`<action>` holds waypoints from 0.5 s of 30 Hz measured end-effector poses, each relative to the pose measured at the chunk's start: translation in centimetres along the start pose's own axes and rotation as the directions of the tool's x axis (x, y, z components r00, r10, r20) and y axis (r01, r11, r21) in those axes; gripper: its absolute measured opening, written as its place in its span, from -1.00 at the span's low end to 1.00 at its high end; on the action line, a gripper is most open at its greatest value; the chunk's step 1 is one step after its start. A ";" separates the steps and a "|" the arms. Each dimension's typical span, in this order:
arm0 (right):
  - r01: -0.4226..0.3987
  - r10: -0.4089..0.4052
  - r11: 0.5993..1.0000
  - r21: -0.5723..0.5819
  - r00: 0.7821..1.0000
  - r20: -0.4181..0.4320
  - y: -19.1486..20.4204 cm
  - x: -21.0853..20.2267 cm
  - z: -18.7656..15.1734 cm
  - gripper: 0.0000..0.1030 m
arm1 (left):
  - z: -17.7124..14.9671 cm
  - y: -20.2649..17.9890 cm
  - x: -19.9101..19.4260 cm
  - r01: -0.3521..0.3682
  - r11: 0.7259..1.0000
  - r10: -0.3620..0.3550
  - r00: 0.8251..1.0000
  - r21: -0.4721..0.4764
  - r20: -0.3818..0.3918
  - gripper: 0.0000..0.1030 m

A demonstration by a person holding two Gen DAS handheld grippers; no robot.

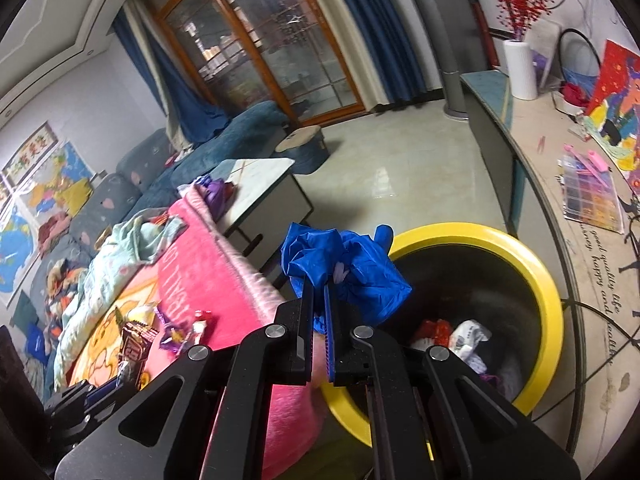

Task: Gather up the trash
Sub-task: 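Carry the chocolate wrapper and blue bag over the yellow bin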

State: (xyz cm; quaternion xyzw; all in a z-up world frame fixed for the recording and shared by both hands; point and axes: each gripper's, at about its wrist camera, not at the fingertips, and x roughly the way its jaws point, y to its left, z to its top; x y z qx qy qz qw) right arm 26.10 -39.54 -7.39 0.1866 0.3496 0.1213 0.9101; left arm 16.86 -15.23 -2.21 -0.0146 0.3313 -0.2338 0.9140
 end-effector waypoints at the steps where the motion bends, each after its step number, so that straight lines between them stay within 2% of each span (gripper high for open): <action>1: 0.008 -0.008 1.000 0.007 1.000 0.001 -0.4 0.0 0.0 -0.91 | 0.0 -0.3 0.2 0.001 1.000 -0.001 1.000 0.006 0.001 -0.78; 15: 0.075 -0.073 0.990 0.117 0.997 -0.018 -5.6 0.2 0.0 -0.91 | 0.7 -3.4 4.1 0.055 0.996 -0.054 0.998 0.072 -0.021 -0.78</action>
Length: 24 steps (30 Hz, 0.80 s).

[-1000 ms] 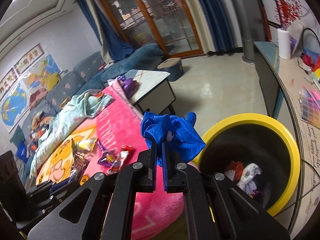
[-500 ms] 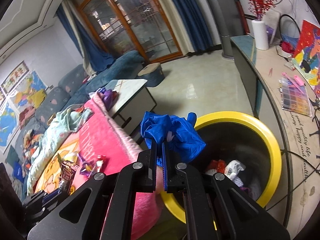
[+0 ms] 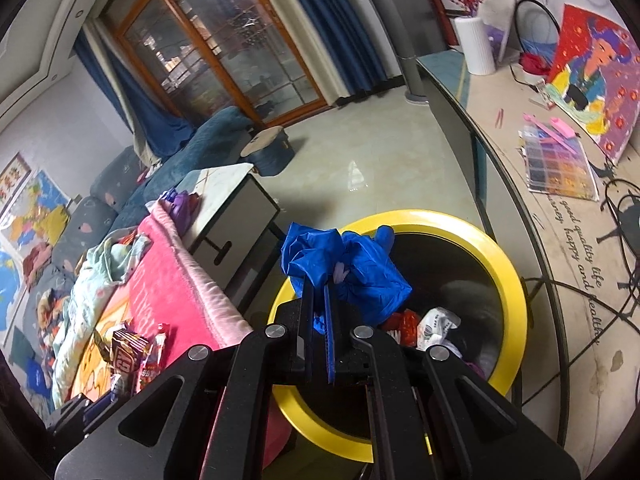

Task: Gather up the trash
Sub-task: 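Carry the chocolate wrapper and blue bag over the yellow bin, then open both tools to drop the wrapper and blue bag into the bin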

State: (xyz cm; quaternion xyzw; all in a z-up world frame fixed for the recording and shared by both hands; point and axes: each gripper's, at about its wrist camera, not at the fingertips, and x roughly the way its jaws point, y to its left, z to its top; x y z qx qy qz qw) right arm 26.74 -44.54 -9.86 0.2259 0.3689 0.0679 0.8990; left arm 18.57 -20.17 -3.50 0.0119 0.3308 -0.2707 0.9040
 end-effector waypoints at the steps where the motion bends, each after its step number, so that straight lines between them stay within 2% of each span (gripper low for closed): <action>1: 0.002 -0.002 1.000 0.005 1.000 -0.001 -0.2 0.1 0.0 -0.91 | 0.1 -0.1 0.3 0.005 1.000 -0.005 1.000 0.003 -0.002 -0.78; 10: 0.016 -0.014 0.998 0.055 0.999 -0.037 -2.4 0.8 0.0 -0.91 | 0.4 -1.1 3.6 0.041 0.999 -0.040 0.998 0.019 -0.052 -0.77; 24: 0.012 -0.007 0.994 0.110 0.999 -0.049 -4.6 1.3 0.1 -0.89 | 0.5 -1.8 7.4 0.061 0.997 -0.056 0.992 0.041 -0.117 -0.77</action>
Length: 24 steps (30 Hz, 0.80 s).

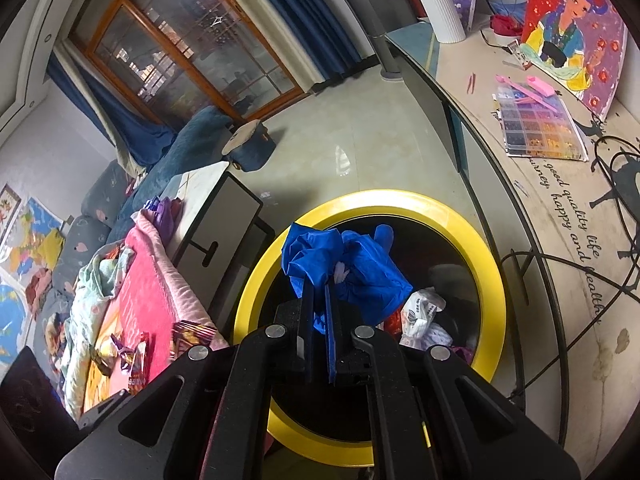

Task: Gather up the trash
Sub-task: 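Open both tools to drop the wrapper and blue bag into the bin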

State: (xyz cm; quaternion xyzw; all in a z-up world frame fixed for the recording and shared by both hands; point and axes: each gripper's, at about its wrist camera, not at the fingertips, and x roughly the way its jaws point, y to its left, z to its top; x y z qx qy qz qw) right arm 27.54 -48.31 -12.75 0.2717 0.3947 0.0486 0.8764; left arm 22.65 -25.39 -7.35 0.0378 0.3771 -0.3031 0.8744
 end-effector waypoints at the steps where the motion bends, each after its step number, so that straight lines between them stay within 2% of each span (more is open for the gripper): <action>1: 0.000 0.000 1.000 0.003 1.000 0.000 0.0 0.0 0.0 -0.89 | 0.0 0.0 0.2 0.001 1.000 -0.001 1.000 -0.002 -0.002 -0.77; 7: 0.003 -0.003 1.000 0.014 1.000 0.003 -0.1 0.0 0.1 -0.87 | 0.1 0.0 1.2 0.007 1.000 -0.007 1.000 -0.012 -0.016 -0.77; 9: 0.007 -0.007 1.000 0.022 1.000 0.007 -0.2 0.0 0.1 -0.76 | 0.2 0.0 1.4 0.004 1.000 -0.004 1.000 -0.008 -0.020 -0.75; 10: 0.011 -0.011 1.000 0.024 1.000 0.010 -0.1 0.0 0.1 -0.63 | 0.3 -0.1 1.5 0.004 1.000 -0.004 1.000 -0.006 -0.019 -0.67; 12: 0.018 -0.019 0.999 0.028 1.000 0.019 -0.4 -0.1 0.1 -0.54 | 0.4 0.0 1.4 0.001 1.000 -0.001 1.000 -0.007 -0.015 -0.50; 14: 0.020 -0.020 0.999 0.032 1.000 0.020 -0.5 -0.1 0.2 -0.53 | 0.4 0.0 1.5 -0.006 1.000 0.006 1.000 -0.013 -0.012 -0.13; 18: 0.029 -0.030 0.999 0.030 0.999 0.026 -0.6 -0.2 0.1 -0.37 | 0.5 0.7 1.2 -0.019 0.999 0.018 1.000 -0.036 -0.008 0.26; 22: 0.052 -0.053 0.999 0.015 0.998 0.041 -0.2 -0.4 0.1 -0.20 | 0.4 1.7 0.1 -0.034 0.996 0.035 0.999 -0.083 0.013 0.79; 24: 0.065 -0.065 0.998 -0.001 0.997 0.048 0.1 -0.5 0.0 -0.18 | 0.3 2.2 -0.5 -0.041 0.994 0.044 0.999 -0.104 0.025 0.79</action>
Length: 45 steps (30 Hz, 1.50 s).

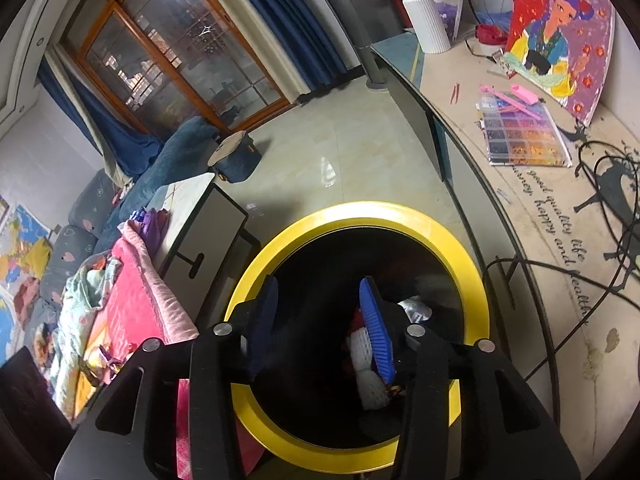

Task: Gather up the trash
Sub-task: 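Open both tools to drop the wrapper and blue bag into the bin, then move both open tools back over the remaining wrappers on the blanket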

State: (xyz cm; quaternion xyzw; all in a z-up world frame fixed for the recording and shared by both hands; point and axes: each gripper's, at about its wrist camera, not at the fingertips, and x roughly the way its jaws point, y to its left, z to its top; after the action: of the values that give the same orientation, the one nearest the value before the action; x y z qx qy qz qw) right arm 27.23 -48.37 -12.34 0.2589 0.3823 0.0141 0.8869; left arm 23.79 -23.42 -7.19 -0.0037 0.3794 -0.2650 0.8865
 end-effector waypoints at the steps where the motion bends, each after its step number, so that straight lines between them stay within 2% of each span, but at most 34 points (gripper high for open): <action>1: 0.003 -0.003 1.000 -0.006 1.000 0.003 0.2 0.0 0.0 -0.15 | 0.0 0.3 -0.4 -0.009 1.000 0.009 1.000 -0.012 0.010 0.79; 10: 0.006 -0.003 0.995 -0.103 1.000 0.027 3.5 -0.9 -0.9 -0.08 | -0.4 2.0 -3.9 -0.107 0.993 0.110 0.990 -0.045 0.083 0.79; 17: -0.038 0.041 0.978 -0.207 0.999 0.013 7.5 -1.3 -2.4 -0.06 | -0.9 3.9 -7.3 -0.200 0.977 0.208 0.967 -0.070 0.149 0.79; 30: -0.147 0.148 0.905 -0.399 0.989 -0.029 15.2 -2.4 -6.3 -0.04 | -2.1 8.2 -11.8 -0.304 0.938 0.335 0.918 -0.166 0.213 0.79; 45: -0.200 0.178 0.819 -0.538 0.980 -0.093 20.2 -2.2 -10.3 0.04 | -3.6 12.4 -15.6 -0.366 0.890 0.431 0.871 -0.273 0.236 0.79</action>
State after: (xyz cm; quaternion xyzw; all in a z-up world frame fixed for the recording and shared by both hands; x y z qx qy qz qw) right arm 22.14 -26.78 -7.26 0.0323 0.3518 0.2151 0.9104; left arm 18.21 -4.63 -1.90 -0.0616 0.2645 -0.0283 0.9620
